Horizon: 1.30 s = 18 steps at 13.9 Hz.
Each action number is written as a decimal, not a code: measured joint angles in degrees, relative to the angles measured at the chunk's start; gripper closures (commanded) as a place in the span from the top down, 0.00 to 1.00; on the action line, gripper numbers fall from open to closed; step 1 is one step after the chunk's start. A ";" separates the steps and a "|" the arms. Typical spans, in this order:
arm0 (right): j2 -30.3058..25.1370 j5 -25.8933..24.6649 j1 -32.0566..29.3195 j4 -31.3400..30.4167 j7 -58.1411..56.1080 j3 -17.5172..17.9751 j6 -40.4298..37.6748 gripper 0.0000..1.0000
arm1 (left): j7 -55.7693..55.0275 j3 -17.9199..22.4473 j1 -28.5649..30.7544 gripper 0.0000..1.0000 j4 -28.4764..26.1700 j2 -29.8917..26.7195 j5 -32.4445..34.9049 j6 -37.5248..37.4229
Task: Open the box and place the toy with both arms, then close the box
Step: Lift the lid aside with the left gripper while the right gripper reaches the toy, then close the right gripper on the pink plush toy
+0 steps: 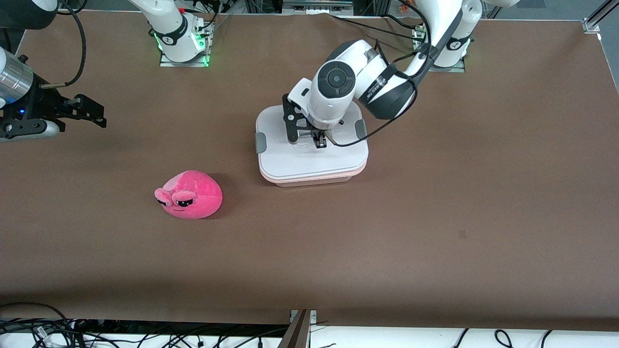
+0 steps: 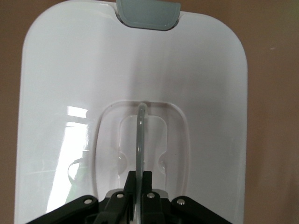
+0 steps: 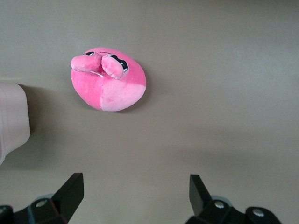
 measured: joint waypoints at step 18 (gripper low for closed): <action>25.53 4.18 7.10 -4.95 2.73 1.14 27.32 0.98 | 23.28 1.02 36.93 0.00 12.72 -6.15 9.43 -34.70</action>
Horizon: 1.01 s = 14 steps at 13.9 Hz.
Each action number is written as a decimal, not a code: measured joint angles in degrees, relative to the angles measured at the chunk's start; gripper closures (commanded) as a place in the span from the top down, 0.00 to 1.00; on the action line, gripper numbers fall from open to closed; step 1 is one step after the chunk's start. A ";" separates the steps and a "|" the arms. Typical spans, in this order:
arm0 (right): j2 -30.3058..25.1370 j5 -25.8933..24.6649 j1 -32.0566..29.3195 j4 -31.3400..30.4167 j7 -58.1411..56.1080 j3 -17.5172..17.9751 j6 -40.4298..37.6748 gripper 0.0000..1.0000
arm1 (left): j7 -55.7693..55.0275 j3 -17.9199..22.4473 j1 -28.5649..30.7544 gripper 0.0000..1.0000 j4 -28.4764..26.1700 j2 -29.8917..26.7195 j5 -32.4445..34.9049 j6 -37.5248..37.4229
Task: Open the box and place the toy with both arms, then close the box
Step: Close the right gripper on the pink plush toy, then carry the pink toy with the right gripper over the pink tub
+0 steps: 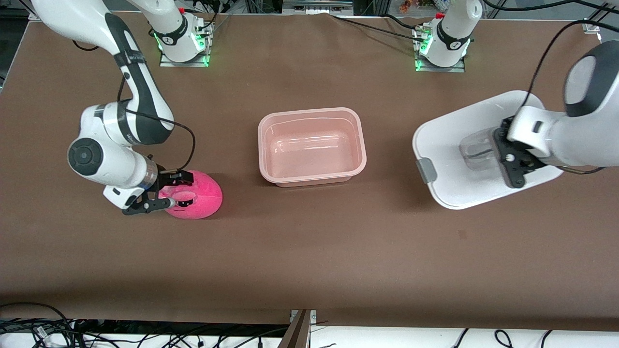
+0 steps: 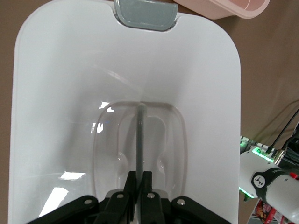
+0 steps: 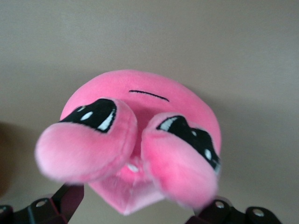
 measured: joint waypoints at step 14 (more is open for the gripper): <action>0.19 -0.47 1.60 1.16 -6.43 0.17 3.23 0.00 | 0.60 -0.77 -0.82 0.00 0.87 0.06 0.63 2.35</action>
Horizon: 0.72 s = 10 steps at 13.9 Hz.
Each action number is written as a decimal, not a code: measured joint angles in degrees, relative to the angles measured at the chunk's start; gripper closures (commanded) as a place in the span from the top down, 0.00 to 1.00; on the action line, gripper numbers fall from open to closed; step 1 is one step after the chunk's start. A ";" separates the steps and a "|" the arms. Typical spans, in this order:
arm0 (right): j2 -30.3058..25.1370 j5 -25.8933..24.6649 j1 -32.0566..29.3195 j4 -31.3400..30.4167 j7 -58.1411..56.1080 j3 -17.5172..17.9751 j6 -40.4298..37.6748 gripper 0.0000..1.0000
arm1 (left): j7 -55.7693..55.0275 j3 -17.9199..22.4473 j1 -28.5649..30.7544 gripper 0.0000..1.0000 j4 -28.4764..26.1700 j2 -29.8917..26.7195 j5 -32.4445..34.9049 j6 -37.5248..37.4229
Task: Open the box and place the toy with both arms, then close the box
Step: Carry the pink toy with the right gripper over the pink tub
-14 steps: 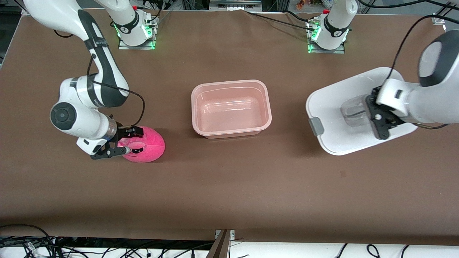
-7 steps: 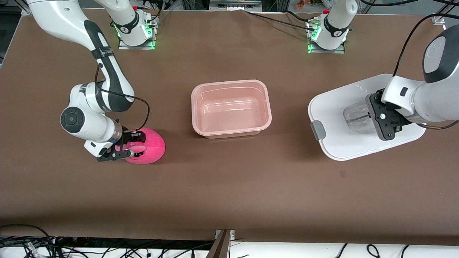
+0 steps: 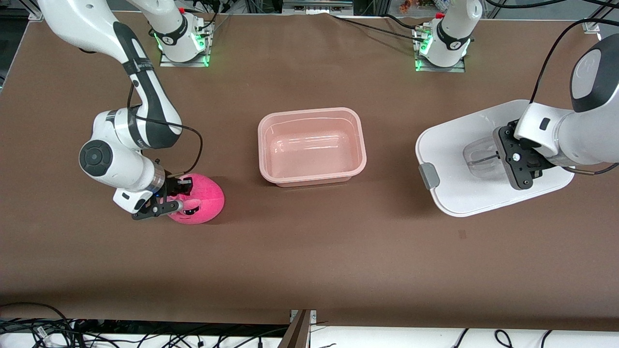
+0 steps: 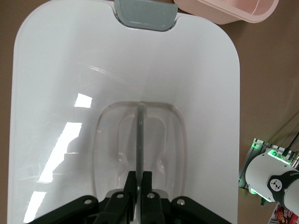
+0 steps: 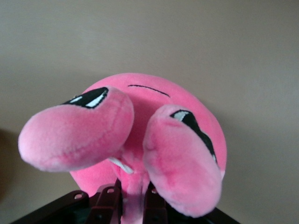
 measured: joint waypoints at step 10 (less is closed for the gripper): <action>-3.58 -3.65 15.19 20.48 -25.73 1.27 -28.77 0.00 | 0.00 -0.08 -0.16 0.00 0.00 0.00 0.13 0.00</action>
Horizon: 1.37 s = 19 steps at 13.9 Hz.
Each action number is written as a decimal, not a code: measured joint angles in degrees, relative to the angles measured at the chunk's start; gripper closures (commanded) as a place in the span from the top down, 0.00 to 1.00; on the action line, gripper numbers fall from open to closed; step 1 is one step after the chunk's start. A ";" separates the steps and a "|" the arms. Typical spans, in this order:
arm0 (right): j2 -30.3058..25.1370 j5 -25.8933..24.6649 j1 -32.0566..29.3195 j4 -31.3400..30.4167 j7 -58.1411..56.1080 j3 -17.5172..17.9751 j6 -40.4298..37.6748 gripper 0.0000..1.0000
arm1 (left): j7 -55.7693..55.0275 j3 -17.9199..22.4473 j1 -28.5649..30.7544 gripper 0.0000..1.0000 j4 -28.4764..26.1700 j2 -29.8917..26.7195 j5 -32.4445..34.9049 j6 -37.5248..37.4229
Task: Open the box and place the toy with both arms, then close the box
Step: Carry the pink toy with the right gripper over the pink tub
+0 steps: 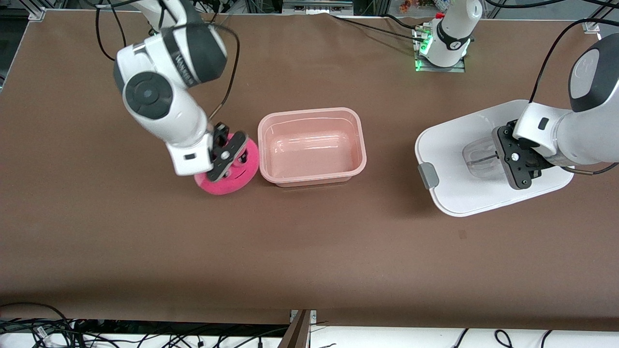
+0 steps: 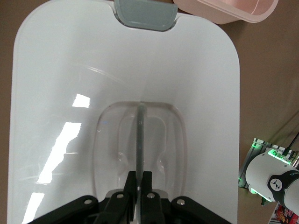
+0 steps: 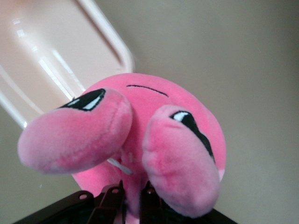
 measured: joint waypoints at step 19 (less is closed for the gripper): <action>11.22 -13.19 21.33 0.73 -11.20 0.06 8.05 0.00 | 0.00 -0.01 -0.05 0.00 0.00 0.00 0.03 0.00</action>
